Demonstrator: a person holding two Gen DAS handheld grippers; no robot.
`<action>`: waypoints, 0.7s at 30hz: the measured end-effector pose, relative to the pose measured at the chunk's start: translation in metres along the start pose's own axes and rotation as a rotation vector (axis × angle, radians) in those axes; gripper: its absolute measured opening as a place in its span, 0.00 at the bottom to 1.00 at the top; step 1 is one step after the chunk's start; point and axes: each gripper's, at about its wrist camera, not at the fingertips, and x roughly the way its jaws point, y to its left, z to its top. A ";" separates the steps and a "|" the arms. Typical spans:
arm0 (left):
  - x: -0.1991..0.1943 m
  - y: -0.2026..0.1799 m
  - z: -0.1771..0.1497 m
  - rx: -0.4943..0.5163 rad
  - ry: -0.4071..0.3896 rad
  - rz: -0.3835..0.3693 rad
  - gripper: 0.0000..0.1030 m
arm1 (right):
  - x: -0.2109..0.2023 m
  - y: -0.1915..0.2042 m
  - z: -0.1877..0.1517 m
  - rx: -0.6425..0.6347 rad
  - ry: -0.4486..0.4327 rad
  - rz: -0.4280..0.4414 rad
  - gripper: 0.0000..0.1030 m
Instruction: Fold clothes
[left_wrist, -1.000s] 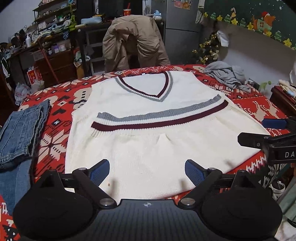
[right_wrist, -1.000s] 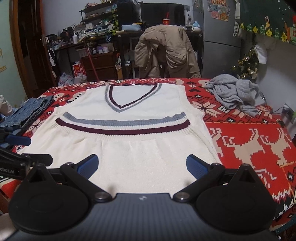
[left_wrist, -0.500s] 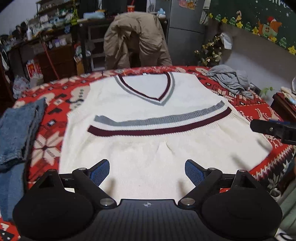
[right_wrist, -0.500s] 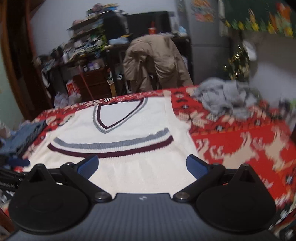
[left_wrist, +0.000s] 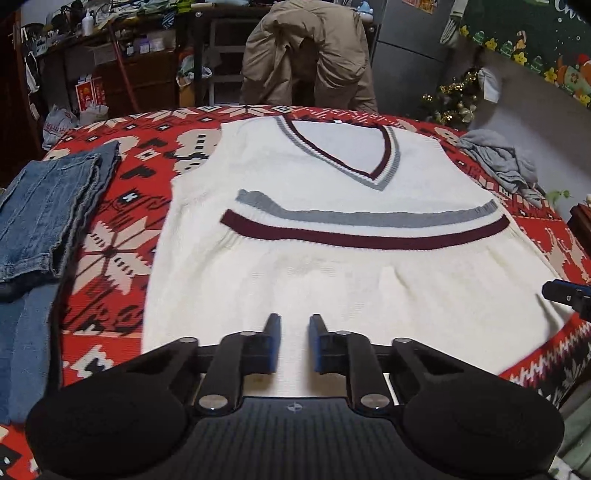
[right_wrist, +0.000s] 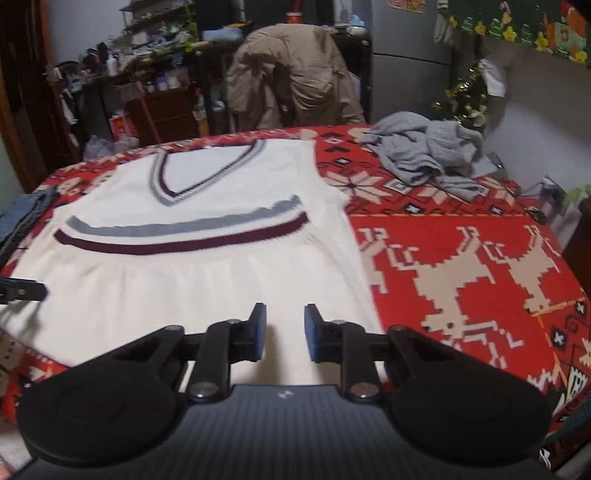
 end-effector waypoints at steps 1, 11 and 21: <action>0.000 0.002 0.000 0.002 -0.002 0.004 0.13 | 0.004 -0.002 0.000 -0.002 0.008 -0.006 0.14; 0.029 0.012 0.036 0.006 -0.028 0.056 0.16 | 0.066 -0.008 0.041 -0.007 -0.013 -0.043 0.12; -0.009 0.026 0.026 0.008 -0.048 0.033 0.16 | 0.029 -0.009 0.031 -0.023 -0.054 -0.040 0.14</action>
